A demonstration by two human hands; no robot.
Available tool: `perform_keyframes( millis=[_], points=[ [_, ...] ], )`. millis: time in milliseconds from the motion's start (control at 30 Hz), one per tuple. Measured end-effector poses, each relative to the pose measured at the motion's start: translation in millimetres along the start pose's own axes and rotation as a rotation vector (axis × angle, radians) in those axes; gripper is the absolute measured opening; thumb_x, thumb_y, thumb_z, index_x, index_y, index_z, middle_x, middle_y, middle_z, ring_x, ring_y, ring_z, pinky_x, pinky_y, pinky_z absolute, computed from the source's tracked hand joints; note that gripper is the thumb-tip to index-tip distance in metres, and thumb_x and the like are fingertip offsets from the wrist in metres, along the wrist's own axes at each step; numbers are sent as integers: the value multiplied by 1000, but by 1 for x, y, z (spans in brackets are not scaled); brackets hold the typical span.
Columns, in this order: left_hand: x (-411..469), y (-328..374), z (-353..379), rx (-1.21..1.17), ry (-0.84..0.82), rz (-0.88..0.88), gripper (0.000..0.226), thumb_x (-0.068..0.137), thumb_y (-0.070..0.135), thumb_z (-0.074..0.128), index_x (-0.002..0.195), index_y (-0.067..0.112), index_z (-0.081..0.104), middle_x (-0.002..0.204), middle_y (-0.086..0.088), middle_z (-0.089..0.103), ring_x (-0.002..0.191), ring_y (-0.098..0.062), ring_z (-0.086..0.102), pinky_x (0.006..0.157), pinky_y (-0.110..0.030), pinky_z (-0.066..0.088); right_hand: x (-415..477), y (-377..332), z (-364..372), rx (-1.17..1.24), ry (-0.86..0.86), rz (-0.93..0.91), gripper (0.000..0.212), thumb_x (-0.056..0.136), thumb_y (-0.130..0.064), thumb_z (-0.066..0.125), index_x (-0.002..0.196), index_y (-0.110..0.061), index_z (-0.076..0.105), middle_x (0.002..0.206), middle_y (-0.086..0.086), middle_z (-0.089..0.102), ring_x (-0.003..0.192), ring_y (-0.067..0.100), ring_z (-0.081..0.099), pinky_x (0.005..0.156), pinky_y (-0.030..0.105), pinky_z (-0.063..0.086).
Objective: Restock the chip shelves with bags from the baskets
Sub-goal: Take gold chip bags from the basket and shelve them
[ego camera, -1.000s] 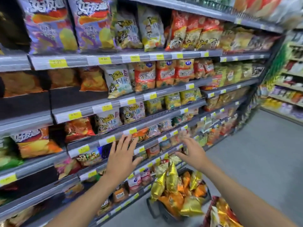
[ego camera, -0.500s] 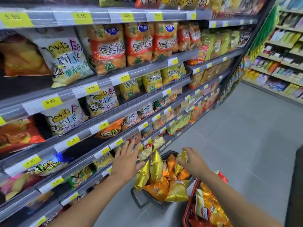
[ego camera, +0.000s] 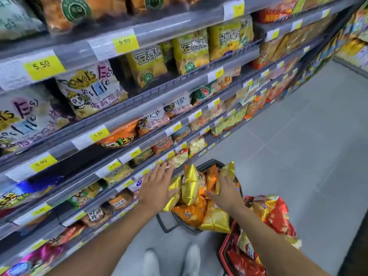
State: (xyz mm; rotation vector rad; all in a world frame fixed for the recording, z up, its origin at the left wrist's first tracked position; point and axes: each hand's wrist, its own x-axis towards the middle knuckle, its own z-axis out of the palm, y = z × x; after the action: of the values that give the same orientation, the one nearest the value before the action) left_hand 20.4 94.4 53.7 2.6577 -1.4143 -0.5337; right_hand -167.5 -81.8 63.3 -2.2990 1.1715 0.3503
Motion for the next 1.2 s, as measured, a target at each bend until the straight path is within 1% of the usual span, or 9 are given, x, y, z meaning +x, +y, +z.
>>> perform_keyframes(
  millis=[200, 400, 533, 767, 867, 967, 1033, 1100, 1200],
  points=[
    [34, -16, 64, -87, -20, -76, 92, 97, 69, 50, 167, 26, 10, 175, -3, 6, 162, -27, 4, 127, -55, 20, 68, 8, 64, 133, -151, 126, 95, 92, -57, 65, 161, -12, 17, 165, 13, 27, 152, 36, 24, 118, 49, 34],
    [52, -47, 135, -201, -54, -194, 96, 94, 61, 62, 166, 31, 6, 175, -1, 9, 161, -28, 7, 126, -54, 24, 146, 1, 131, 352, -189, 364, 115, 84, -54, 78, 161, -6, 7, 157, 16, 35, 131, 33, 49, 102, 44, 50],
    [53, -59, 170, -215, -61, -233, 94, 97, 55, 61, 166, 29, 3, 175, -3, 7, 161, -27, 6, 128, -50, 19, 179, 5, 177, 334, -226, 427, 126, 77, -63, 79, 162, -14, -1, 165, 15, 21, 146, 39, 35, 113, 51, 42],
    [52, -67, 197, -269, -164, -265, 96, 98, 46, 64, 166, 32, -2, 175, 4, -2, 160, -25, 11, 121, -47, 32, 181, 47, 207, 443, -200, 410, 101, 68, -57, 87, 144, -15, 35, 134, 8, 48, 114, 33, 61, 90, 51, 59],
    [55, -63, 199, -271, -237, -264, 93, 99, 44, 65, 166, 31, 1, 175, 5, -2, 160, -22, 13, 120, -44, 32, 178, 66, 197, 570, -193, 387, 78, 71, -47, 90, 129, -20, 47, 116, 2, 63, 102, 29, 68, 78, 49, 63],
    [59, -59, 199, -309, -264, -250, 89, 99, 45, 64, 166, 30, 7, 175, 4, 7, 160, -20, 15, 122, -42, 33, 170, 88, 179, 656, -196, 392, 87, 68, -50, 91, 136, -21, 45, 125, -1, 63, 110, 25, 65, 88, 51, 60],
    [62, -54, 200, -364, -251, -245, 84, 100, 43, 63, 166, 29, 12, 173, 5, 13, 158, -19, 17, 121, -42, 34, 163, 104, 165, 741, -227, 412, 92, 73, -45, 91, 144, -23, 38, 129, -2, 60, 112, 23, 64, 81, 44, 60],
    [67, -47, 203, -526, -232, -262, 78, 98, 43, 66, 163, 30, 24, 168, 7, 27, 153, -16, 29, 115, -39, 38, 153, 116, 151, 838, -273, 408, 79, 79, -36, 88, 139, -24, 39, 125, -5, 62, 106, 16, 66, 71, 34, 56],
    [79, -24, 195, -1061, -258, -409, 69, 90, 47, 78, 149, 33, 46, 151, 8, 51, 136, -10, 52, 101, -28, 48, 136, 125, 131, 975, -381, 370, 52, 87, -23, 80, 129, -24, 49, 121, -7, 68, 100, 12, 70, 73, 32, 53]
  ],
)
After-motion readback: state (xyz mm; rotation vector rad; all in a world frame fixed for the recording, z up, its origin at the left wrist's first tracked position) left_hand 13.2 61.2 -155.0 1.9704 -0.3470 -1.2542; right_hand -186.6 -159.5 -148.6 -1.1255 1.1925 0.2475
